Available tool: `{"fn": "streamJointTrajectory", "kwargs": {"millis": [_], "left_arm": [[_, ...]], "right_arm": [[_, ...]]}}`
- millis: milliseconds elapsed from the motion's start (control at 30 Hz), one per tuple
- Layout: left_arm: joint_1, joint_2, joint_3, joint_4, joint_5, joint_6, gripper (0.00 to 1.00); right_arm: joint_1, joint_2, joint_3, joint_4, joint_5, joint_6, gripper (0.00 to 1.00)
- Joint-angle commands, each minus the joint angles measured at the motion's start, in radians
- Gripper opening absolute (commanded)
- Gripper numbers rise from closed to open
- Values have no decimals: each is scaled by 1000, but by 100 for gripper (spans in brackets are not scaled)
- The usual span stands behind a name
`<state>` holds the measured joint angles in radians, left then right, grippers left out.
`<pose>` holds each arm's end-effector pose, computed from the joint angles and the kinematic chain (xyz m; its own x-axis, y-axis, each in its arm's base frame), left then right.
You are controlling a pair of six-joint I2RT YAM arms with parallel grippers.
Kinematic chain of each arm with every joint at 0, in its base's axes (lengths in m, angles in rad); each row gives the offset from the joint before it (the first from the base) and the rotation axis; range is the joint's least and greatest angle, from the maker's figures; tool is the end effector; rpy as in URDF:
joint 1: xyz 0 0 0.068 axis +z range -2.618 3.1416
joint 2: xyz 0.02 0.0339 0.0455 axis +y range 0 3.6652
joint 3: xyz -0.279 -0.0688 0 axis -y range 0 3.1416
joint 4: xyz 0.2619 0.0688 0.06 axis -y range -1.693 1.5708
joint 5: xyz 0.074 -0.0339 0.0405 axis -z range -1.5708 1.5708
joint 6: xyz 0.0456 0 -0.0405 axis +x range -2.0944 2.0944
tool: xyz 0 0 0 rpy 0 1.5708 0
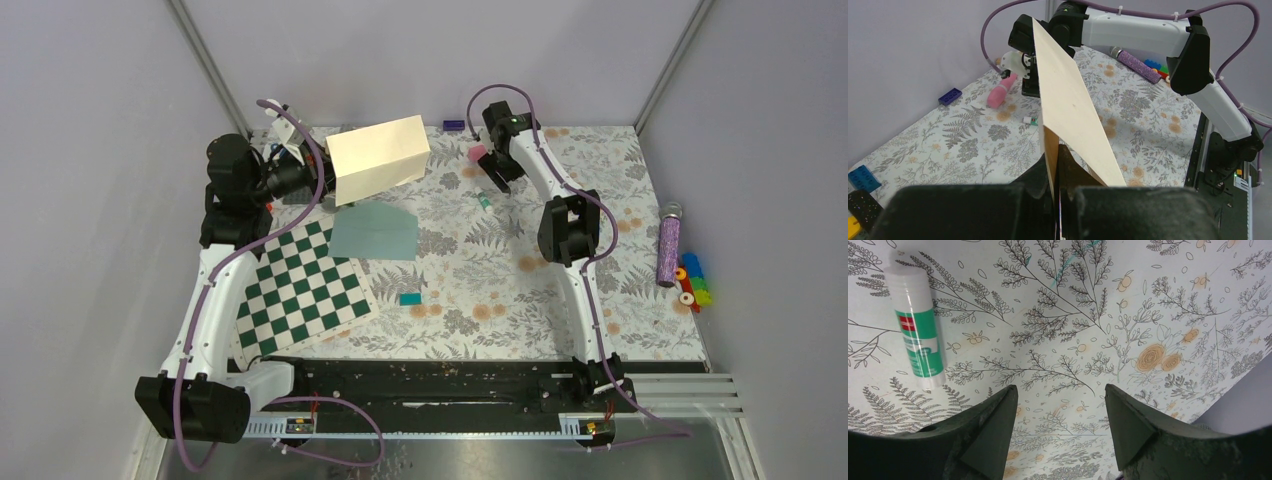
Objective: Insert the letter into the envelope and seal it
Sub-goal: Move the solid glue at the center of the board.
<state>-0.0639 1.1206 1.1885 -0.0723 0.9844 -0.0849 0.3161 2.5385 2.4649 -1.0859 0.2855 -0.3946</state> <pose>0.2521 -0.0542 0.4419 -0.0779 -0.0420 -0.9961 0.8631 0.4973 -0.0884 0.5386 0.1626 0.2044 -0.7307 -0.6271 -0.2698 -0.5115 0.7647 -0.3920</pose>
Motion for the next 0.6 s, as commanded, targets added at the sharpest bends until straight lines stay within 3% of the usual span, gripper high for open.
{"fn": "streamJointTrajectory", "kwargs": {"millis": [0,300,567], "left_arm": [[6,-21,3,52,31,-9,0],[6,-24,-2,53,31,-6,0],[6,-32,-7,37,27,10,0]], "right_arm": [[0,-62,26,6,-21,22,72],[-14,-70,47,-35,-325,140,72],[-36,67,122,-30,-243,149,76]]}}
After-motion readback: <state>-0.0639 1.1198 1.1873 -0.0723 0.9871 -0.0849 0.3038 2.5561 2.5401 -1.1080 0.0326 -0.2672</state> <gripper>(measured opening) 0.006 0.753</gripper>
